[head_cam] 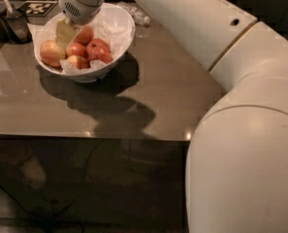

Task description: Pick apple from white bowl

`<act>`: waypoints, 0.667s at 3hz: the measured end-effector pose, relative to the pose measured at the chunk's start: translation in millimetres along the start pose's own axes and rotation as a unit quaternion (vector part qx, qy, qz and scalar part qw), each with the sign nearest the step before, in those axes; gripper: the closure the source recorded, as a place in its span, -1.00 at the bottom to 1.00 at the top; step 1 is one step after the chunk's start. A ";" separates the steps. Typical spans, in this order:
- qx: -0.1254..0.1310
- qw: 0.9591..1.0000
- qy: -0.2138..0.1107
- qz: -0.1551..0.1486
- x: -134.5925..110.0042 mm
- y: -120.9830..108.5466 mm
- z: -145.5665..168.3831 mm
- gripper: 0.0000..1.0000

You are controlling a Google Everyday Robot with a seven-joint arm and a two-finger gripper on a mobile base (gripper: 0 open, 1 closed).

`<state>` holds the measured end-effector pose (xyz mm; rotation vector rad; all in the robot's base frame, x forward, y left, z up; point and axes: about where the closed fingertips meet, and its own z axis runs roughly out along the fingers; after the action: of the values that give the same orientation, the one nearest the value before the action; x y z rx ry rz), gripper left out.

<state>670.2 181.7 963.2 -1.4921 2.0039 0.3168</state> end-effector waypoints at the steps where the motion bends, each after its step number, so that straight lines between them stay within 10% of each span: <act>1: 0.000 1.000 0.000 0.000 0.0 0.0 0.1 -1.00; 2: -0.003 1.000 -0.001 0.004 -0.4 0.1 2.5 -1.00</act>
Offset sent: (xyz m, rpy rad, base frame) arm 0.0000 0.0000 0.0000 0.0000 0.0000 0.0000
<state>671.1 183.4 961.5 -1.4874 2.0085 0.3272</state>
